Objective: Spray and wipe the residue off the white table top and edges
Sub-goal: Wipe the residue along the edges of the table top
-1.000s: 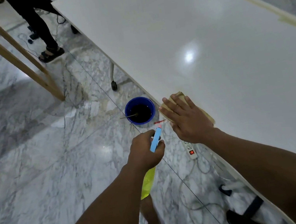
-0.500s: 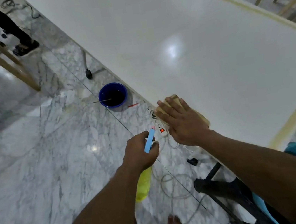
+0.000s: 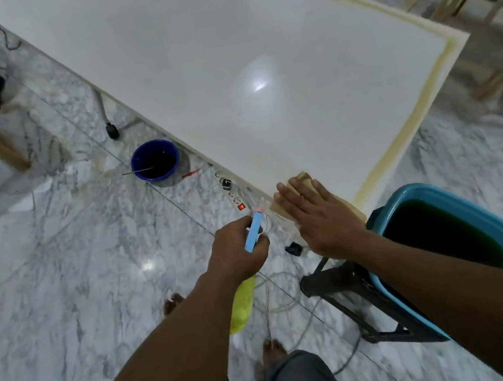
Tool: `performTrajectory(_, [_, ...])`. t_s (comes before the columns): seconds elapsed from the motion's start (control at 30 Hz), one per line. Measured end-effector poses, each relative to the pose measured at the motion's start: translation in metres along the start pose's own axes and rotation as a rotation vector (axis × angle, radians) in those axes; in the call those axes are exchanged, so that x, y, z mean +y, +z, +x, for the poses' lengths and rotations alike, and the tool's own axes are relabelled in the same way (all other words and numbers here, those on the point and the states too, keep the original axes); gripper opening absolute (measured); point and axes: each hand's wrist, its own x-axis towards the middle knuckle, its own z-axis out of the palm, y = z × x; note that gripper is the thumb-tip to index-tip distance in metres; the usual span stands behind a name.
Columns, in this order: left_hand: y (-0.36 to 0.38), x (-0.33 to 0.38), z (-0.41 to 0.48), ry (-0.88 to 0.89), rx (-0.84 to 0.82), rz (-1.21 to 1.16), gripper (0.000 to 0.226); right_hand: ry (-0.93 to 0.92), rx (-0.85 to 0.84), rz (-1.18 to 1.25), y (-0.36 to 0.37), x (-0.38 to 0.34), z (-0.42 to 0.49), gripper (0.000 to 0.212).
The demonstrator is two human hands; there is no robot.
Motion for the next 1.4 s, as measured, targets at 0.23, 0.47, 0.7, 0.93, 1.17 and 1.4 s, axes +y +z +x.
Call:
performTrajectory(0.23, [0.016,0.009,-0.02,0.057,-0.046,0.065,0.02,0.065,0.012,-0.028,0.012,0.005,-0.062,0.077])
performTrajectory(0.47, [0.026,0.019,-0.039,0.063,-0.102,0.078,0.012,0.027,0.043,0.009,0.022,0.007,-0.123,0.074])
performTrajectory(0.7, [0.004,0.041,-0.041,0.067,-0.118,0.072,0.007,0.172,0.02,0.112,-0.005,0.023,-0.17,0.052])
performTrajectory(0.93, [-0.054,0.052,-0.037,0.059,-0.154,0.089,0.012,0.953,0.28,1.217,-0.117,-0.01,-0.047,0.017])
performTrajectory(1.17, [-0.158,0.049,-0.012,0.028,-0.164,0.083,0.005,1.042,-0.094,2.0,-0.168,-0.058,0.08,0.027])
performTrajectory(1.4, [-0.274,0.002,0.039,-0.011,-0.225,0.119,0.015,0.928,-0.221,2.009,-0.201,-0.132,0.213,0.034])
